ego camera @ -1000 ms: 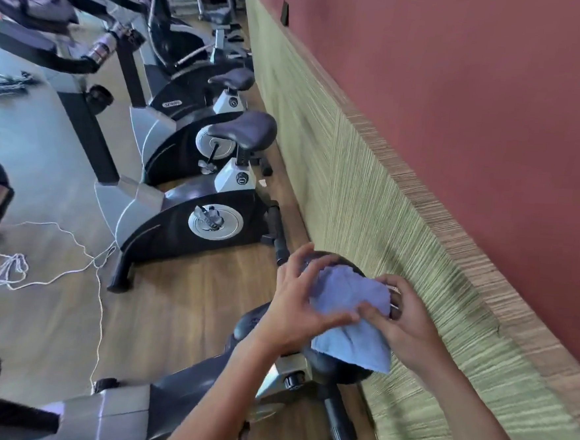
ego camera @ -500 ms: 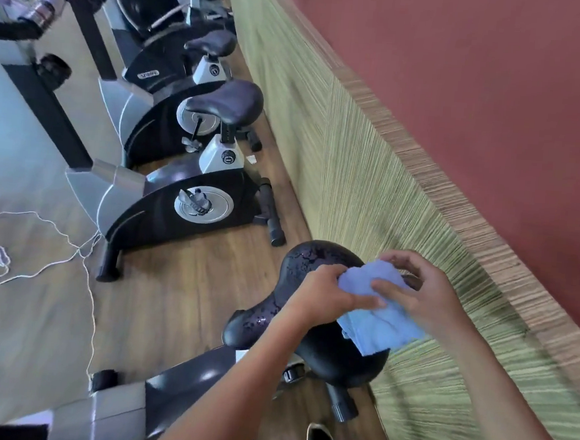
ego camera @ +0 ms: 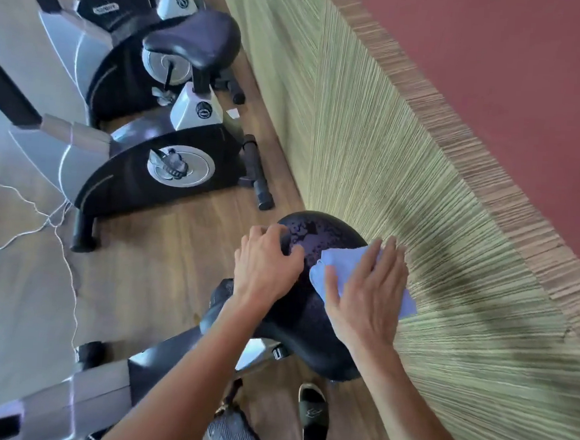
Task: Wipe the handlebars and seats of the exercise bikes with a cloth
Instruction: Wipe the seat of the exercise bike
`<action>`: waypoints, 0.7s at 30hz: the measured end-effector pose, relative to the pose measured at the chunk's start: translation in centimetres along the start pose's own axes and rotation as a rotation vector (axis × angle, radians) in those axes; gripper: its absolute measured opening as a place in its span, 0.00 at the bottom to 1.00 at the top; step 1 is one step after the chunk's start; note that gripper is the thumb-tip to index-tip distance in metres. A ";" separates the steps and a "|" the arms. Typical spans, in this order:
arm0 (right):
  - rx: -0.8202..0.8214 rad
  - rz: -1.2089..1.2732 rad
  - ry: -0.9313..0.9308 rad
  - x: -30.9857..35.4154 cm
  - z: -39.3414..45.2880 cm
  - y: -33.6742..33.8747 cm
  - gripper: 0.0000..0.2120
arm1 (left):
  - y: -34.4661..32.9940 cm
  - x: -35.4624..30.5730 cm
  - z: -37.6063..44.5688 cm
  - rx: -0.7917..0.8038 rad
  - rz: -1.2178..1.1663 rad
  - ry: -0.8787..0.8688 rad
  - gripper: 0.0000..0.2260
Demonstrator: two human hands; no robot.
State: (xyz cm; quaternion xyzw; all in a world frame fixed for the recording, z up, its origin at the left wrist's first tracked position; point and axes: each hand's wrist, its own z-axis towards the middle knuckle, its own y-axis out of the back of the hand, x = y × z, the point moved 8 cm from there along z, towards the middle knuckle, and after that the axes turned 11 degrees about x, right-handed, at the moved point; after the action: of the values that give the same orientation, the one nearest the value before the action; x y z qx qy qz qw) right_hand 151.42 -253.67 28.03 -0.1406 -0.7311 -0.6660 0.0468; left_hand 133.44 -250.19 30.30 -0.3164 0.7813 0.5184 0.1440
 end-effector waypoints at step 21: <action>-0.070 0.085 0.724 3.7 2.5 -0.4 0.22 | 3.5 8.7 4.4 -0.122 -0.378 0.164 0.07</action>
State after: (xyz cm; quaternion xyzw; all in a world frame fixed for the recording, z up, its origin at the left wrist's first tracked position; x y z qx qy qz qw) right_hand 148.04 -250.67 28.34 0.0728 -0.6375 -0.6945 0.3254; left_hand 124.15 -248.26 26.17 -0.5065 0.6843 0.5009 0.1555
